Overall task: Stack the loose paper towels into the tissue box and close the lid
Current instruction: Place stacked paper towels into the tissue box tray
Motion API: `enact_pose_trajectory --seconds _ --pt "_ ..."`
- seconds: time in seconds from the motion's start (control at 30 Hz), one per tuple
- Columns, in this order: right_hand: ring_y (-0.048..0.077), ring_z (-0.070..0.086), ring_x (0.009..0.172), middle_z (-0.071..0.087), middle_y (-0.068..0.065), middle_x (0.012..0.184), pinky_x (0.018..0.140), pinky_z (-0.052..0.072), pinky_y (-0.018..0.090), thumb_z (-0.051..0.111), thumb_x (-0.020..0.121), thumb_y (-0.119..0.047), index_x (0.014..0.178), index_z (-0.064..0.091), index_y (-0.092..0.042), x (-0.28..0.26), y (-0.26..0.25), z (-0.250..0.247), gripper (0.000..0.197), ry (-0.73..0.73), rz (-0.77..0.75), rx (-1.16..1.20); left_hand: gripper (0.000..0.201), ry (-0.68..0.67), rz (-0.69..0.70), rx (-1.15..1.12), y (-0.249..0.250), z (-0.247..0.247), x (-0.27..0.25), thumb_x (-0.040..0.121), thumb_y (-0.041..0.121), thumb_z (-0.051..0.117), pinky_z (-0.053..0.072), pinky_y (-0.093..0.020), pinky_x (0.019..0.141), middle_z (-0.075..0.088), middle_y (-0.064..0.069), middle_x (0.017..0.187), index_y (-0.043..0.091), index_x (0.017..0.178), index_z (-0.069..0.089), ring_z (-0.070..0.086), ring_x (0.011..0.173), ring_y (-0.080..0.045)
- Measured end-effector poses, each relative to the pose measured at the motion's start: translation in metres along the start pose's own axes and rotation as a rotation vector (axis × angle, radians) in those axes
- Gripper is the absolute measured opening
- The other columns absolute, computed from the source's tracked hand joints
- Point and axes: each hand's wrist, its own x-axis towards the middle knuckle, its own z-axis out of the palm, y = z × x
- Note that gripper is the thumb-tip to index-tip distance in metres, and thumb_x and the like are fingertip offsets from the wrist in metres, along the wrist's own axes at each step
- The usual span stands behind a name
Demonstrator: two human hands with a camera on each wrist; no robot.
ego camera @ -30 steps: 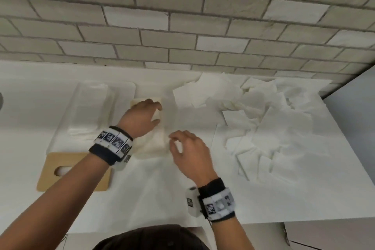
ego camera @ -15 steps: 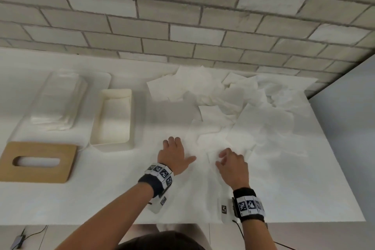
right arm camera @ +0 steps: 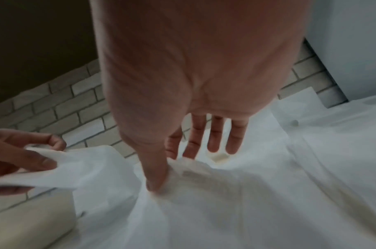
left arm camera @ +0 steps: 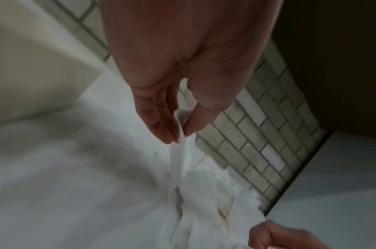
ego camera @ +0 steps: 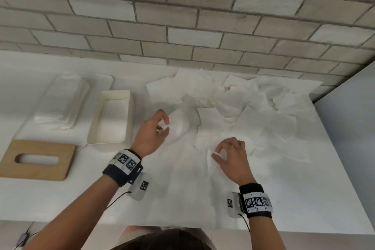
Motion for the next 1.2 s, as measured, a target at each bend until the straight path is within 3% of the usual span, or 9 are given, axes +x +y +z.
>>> enact_pose_trajectory --seconds 0.13,0.23,0.37,0.5,0.6,0.77,0.93,1.1,1.2 --pt "0.009 0.054 0.107 0.058 -0.017 0.098 0.092 0.041 0.016 0.086 0.091 -0.031 0.082 0.058 -0.031 0.000 -0.042 -0.043 0.029 0.141 -0.153 0.277 0.030 -0.025 0.164 0.011 0.036 -0.048 0.006 0.101 0.009 0.067 0.048 -0.010 0.070 0.059 -0.007 0.084 0.031 0.119 0.058 0.057 0.067 -0.015" --pt "0.016 0.063 0.095 0.062 -0.010 0.090 0.085 0.048 0.024 0.083 0.095 -0.028 0.082 0.058 -0.029 0.001 -0.075 -0.070 0.028 0.131 -0.187 0.413 0.029 -0.026 0.270 0.012 0.051 -0.061 0.006 0.106 0.007 0.056 0.052 -0.022 0.090 0.068 -0.005 0.090 0.034 0.112 0.064 0.061 0.074 -0.023" --pt "0.015 0.068 0.103 0.072 -0.008 0.103 0.090 0.052 0.033 0.072 0.104 -0.030 0.106 0.068 -0.020 -0.006 -0.099 -0.098 0.011 0.034 -0.158 0.681 0.040 -0.057 0.186 -0.016 0.054 -0.050 0.003 0.099 -0.002 0.053 0.044 -0.027 0.077 0.069 0.002 0.098 0.029 0.096 0.077 0.061 0.081 -0.017" --pt "0.023 0.062 0.092 0.066 0.007 0.099 0.079 0.050 0.035 0.078 0.097 -0.026 0.098 0.063 -0.016 -0.028 -0.113 -0.107 0.018 0.030 -0.153 1.309 0.041 -0.245 -0.016 -0.186 0.053 -0.035 -0.006 0.105 0.046 0.044 0.040 -0.036 0.116 0.072 0.014 0.121 0.034 0.099 0.083 0.062 0.121 -0.006" --pt "0.022 0.059 0.091 0.061 0.009 0.097 0.075 0.049 0.034 0.075 0.092 -0.013 0.093 0.055 -0.018 -0.039 -0.113 -0.095 0.021 0.019 -0.050 1.565 0.069 -0.386 -0.147 -0.413 0.066 -0.027 -0.015 0.102 0.081 0.022 0.040 -0.042 0.115 0.075 0.018 0.127 0.045 0.111 0.080 0.065 0.125 -0.004" --pt "0.028 0.053 0.087 0.059 0.021 0.091 0.073 0.039 0.042 0.071 0.102 -0.007 0.087 0.047 -0.012 -0.052 -0.100 -0.049 0.028 0.029 0.170 1.367 0.067 -0.426 -0.207 -0.762 0.084 -0.019 -0.021 0.097 0.079 0.033 0.051 -0.049 0.109 0.075 0.002 0.133 0.038 0.134 0.071 0.069 0.127 -0.017" --pt "0.034 0.074 0.095 0.080 0.012 0.103 0.077 0.053 0.041 0.072 0.103 -0.015 0.104 0.055 -0.011 -0.063 -0.094 -0.039 0.018 0.073 0.158 1.049 0.015 -0.288 0.079 -0.386 0.089 -0.017 -0.016 0.099 0.039 0.077 0.055 -0.045 0.084 0.078 -0.001 0.097 0.024 0.096 0.077 0.073 0.091 -0.021" --pt "0.019 0.075 0.097 0.079 -0.004 0.105 0.085 0.059 0.043 0.077 0.099 -0.034 0.109 0.066 -0.021 -0.061 -0.102 -0.052 0.019 0.237 0.053 0.817 0.008 -0.321 0.279 -0.157 0.097 -0.017 -0.015 0.099 0.028 0.077 0.058 -0.046 0.090 0.077 0.016 0.102 0.028 0.107 0.077 0.073 0.097 -0.011" --pt "0.016 0.063 0.129 0.066 -0.012 0.135 0.106 0.052 0.033 0.076 0.099 -0.032 0.132 0.057 -0.026 -0.054 -0.103 -0.054 0.039 0.270 -0.049 0.780 0.020 -0.383 0.343 -0.118 0.105 -0.018 -0.017 0.100 0.024 0.076 0.055 -0.043 0.097 0.076 0.015 0.112 0.029 0.119 0.072 0.071 0.108 -0.011"
